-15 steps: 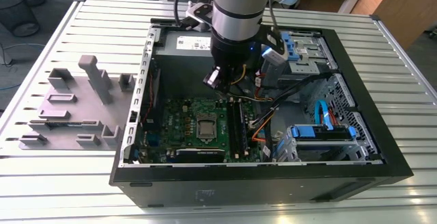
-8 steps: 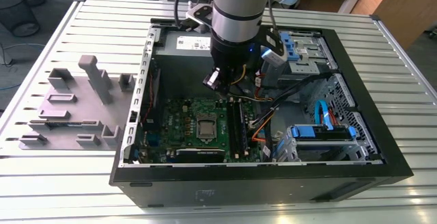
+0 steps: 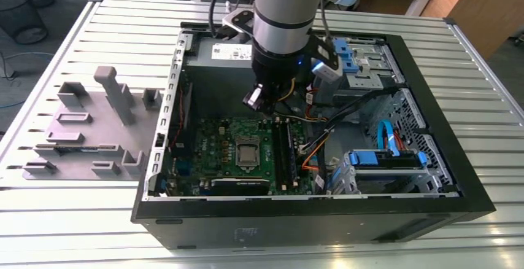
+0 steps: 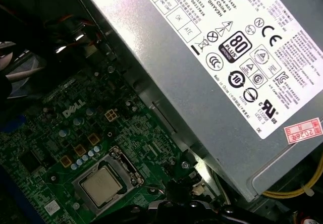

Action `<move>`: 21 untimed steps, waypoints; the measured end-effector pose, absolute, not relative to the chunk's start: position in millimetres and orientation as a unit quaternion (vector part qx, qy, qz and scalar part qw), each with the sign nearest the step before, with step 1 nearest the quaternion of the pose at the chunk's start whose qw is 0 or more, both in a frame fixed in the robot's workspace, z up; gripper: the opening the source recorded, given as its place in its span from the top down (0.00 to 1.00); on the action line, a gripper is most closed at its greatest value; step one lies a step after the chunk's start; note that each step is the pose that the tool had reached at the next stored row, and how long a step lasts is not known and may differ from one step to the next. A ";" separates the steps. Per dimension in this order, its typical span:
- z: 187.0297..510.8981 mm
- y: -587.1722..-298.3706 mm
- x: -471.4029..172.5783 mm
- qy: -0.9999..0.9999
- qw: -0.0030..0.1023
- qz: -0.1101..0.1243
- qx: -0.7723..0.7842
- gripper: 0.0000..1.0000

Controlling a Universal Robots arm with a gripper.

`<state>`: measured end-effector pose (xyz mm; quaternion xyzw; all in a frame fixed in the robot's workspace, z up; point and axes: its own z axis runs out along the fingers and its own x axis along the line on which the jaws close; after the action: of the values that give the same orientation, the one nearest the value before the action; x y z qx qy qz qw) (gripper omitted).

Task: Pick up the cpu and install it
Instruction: 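Install the first cpu locking lever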

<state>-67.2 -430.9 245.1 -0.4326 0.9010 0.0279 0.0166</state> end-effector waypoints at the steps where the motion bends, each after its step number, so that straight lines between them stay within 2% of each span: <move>1: 244.8 -430.9 -67.5 0.901 0.016 0.027 -0.433 0.89; 21: 242.8 -433.0 -71.8 0.901 -0.007 -0.021 -0.433 0.89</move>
<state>-71.8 -433.0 242.8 -0.4329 0.9012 -0.0209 -0.0065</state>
